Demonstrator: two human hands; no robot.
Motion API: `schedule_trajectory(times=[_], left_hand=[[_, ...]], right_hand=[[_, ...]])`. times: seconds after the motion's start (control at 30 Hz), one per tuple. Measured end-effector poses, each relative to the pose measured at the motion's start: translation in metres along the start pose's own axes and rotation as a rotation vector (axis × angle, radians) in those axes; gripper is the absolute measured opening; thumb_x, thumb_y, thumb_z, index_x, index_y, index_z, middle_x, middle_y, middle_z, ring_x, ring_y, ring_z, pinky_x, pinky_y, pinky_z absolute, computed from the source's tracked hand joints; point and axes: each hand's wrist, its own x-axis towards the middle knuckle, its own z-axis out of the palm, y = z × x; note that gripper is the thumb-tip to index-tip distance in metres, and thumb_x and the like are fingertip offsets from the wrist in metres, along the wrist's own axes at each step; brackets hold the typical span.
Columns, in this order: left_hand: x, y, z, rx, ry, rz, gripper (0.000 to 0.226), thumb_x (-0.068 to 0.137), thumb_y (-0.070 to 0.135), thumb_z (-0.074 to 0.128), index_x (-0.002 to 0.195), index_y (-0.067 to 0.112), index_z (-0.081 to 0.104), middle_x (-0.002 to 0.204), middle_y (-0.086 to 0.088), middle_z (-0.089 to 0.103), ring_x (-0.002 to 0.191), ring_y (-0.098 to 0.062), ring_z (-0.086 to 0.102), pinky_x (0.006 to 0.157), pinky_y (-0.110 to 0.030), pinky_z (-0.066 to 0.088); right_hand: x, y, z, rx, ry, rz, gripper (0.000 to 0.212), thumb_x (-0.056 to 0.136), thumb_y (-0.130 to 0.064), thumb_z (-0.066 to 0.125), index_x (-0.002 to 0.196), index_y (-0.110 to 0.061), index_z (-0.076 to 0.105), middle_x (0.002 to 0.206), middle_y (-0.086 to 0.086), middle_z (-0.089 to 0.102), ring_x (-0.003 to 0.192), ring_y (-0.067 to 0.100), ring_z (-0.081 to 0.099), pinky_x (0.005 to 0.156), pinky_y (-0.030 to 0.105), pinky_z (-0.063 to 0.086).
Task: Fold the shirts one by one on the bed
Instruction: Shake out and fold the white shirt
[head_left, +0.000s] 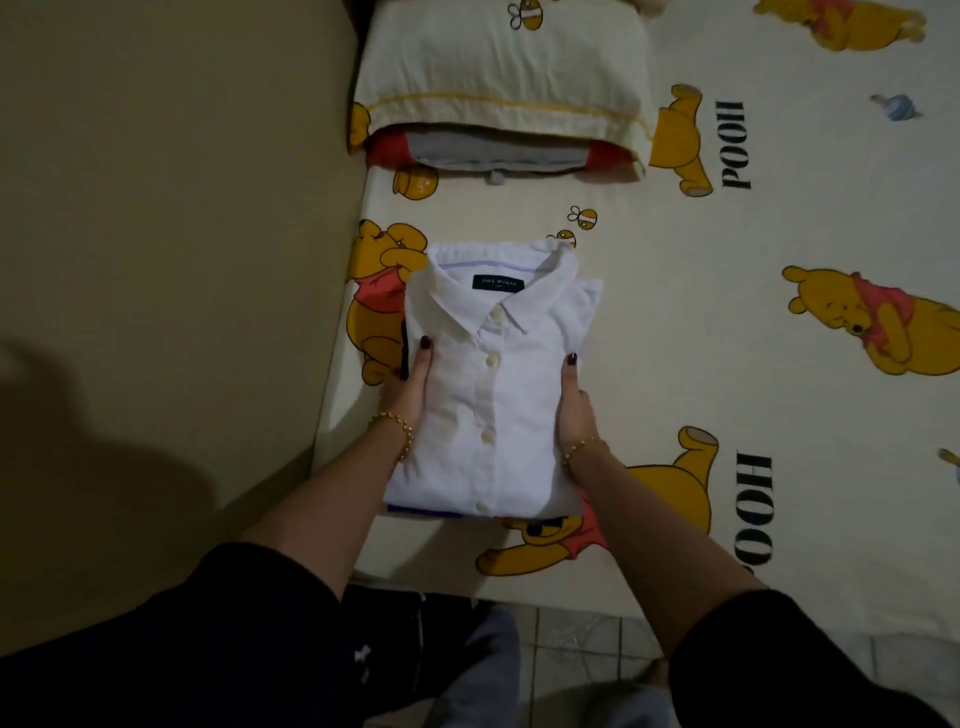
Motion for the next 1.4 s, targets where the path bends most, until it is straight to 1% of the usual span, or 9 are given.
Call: schedule_trajectory(times=[0.17,0.27,0.47,0.57,0.73,0.83,0.97,1.1,1.4], left_hand=[[-0.012,0.011,-0.005,-0.144,-0.281,0.000,0.078,0.050,0.082,0.064,0.114,0.037,0.059,0.117,0.000,0.066,0.107,-0.022,0.062,0.098,-0.041,0.046],[-0.036,0.021,-0.004,-0.149,-0.337,0.034,0.079,0.051,0.081,0.064,0.116,0.037,0.058,0.115,-0.001,0.067,0.106,-0.020,0.064,0.097,-0.039,0.047],[-0.097,0.032,0.013,-0.190,-0.403,0.092,0.057,0.067,0.076,0.051,0.109,0.039,0.056,0.116,-0.002,0.065,0.106,-0.021,0.062,0.097,-0.040,0.047],[-0.131,0.048,0.028,-0.221,-0.494,0.140,0.066,0.072,0.072,0.052,0.123,0.030,0.057,0.119,-0.005,0.066,0.110,-0.024,0.062,0.102,-0.043,0.043],[-0.208,0.083,0.079,-0.164,-0.631,0.289,0.091,0.052,0.079,0.065,0.125,0.025,0.057,0.117,-0.005,0.067,0.107,-0.024,0.064,0.096,-0.040,0.047],[-0.254,0.099,0.122,-0.143,-0.694,0.342,0.091,0.057,0.076,0.067,0.130,0.024,0.054,0.119,-0.007,0.066,0.109,-0.026,0.063,0.099,-0.044,0.046],[-0.323,0.105,0.198,-0.098,-0.791,0.383,0.068,0.077,0.066,0.053,0.131,0.026,0.053,0.119,-0.005,0.066,0.110,-0.024,0.063,0.103,-0.043,0.043],[-0.391,0.094,0.283,-0.034,-0.885,0.379,0.069,0.073,0.068,0.055,0.126,0.023,0.058,0.115,-0.007,0.068,0.107,-0.026,0.065,0.098,-0.043,0.047],[-0.507,0.032,0.483,0.141,-1.154,0.359,0.078,0.067,0.071,0.062,0.127,0.022,0.057,0.118,-0.010,0.066,0.110,-0.030,0.062,0.101,-0.048,0.044]], right_hand=[[-0.016,-0.013,-0.004,0.111,-0.235,-0.019,0.059,0.069,-0.086,0.040,0.098,-0.039,0.061,0.117,0.000,0.065,0.107,0.024,0.061,0.099,0.041,0.044],[-0.019,-0.014,-0.015,0.152,-0.269,-0.033,0.080,0.045,-0.094,0.051,0.103,-0.039,0.062,0.123,0.002,0.064,0.111,0.025,0.060,0.101,0.043,0.044],[-0.068,-0.032,-0.060,0.216,-0.275,-0.134,0.073,0.079,-0.072,0.042,0.134,-0.026,0.049,0.131,0.005,0.058,0.114,0.024,0.059,0.101,0.041,0.045],[-0.085,-0.047,-0.099,0.245,-0.275,-0.237,0.060,0.092,-0.058,0.034,0.144,-0.028,0.035,0.134,0.000,0.054,0.113,0.019,0.058,0.095,0.035,0.047],[-0.130,-0.072,-0.186,0.316,-0.283,-0.365,0.052,0.096,-0.056,0.030,0.133,-0.025,0.049,0.120,-0.006,0.064,0.106,0.013,0.064,0.083,0.026,0.052],[-0.162,-0.081,-0.245,0.337,-0.226,-0.417,0.055,0.091,-0.061,0.039,0.131,-0.025,0.052,0.113,-0.007,0.068,0.102,0.014,0.066,0.086,0.031,0.052],[-0.196,-0.074,-0.343,0.321,-0.079,-0.463,0.088,0.047,-0.085,0.066,0.121,-0.039,0.056,0.123,0.000,0.065,0.111,0.026,0.062,0.102,0.046,0.044],[-0.234,-0.054,-0.446,0.310,0.045,-0.494,0.072,0.059,-0.086,0.054,0.115,-0.041,0.055,0.122,-0.001,0.062,0.106,0.022,0.060,0.103,0.043,0.042],[-0.273,0.041,-0.664,0.435,0.355,-0.459,0.072,0.039,-0.095,0.056,0.092,-0.047,0.057,0.125,0.003,0.061,0.113,0.032,0.057,0.104,0.052,0.040]])
